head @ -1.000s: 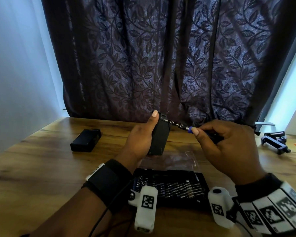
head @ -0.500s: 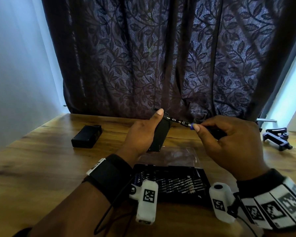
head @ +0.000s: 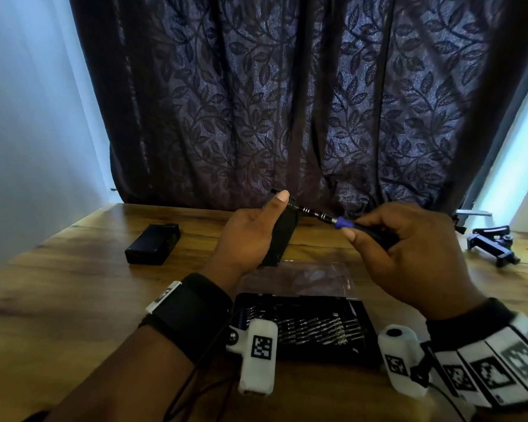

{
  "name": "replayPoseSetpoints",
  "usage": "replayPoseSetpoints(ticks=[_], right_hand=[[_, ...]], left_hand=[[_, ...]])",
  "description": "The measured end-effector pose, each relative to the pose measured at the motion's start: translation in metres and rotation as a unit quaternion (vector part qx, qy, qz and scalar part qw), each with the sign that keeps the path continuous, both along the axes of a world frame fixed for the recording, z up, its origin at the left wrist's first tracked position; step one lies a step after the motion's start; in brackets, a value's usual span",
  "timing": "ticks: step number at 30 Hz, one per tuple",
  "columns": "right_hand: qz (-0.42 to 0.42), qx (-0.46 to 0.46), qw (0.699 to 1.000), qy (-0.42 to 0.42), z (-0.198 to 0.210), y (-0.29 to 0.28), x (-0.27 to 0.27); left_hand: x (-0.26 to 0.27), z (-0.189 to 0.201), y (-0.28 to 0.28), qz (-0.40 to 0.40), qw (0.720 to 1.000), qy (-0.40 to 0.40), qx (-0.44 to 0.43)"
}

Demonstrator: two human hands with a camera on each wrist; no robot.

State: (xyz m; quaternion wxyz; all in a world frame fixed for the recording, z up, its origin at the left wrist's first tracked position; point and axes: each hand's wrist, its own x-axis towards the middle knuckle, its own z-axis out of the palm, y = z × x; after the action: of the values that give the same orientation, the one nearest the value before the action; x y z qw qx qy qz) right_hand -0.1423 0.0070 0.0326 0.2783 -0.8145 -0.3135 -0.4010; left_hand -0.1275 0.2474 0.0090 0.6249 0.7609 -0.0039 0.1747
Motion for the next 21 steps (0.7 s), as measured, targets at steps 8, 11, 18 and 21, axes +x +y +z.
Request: replayPoseSetpoints(ticks=[8,11,18,21], right_hand=[[0.018,-0.010,0.999,0.027,0.0011,-0.0064,0.0051],[0.021,-0.010,0.999,0.028,0.0012,-0.0086,0.0069],[0.035,-0.023,0.999,0.031,0.0011,-0.0048,0.0047],[0.044,0.001,0.998,0.034,0.0012,-0.0046,0.0043]], left_hand=[[-0.0022,0.0031,-0.0028,-0.005,1.000,-0.004,0.030],[-0.0035,0.0048,-0.0037,-0.007,1.000,-0.001,0.026],[-0.0049,0.0054,-0.0013,-0.014,0.999,-0.005,0.036],[-0.0034,0.0042,0.0001,-0.017,0.999,-0.008,0.034]])
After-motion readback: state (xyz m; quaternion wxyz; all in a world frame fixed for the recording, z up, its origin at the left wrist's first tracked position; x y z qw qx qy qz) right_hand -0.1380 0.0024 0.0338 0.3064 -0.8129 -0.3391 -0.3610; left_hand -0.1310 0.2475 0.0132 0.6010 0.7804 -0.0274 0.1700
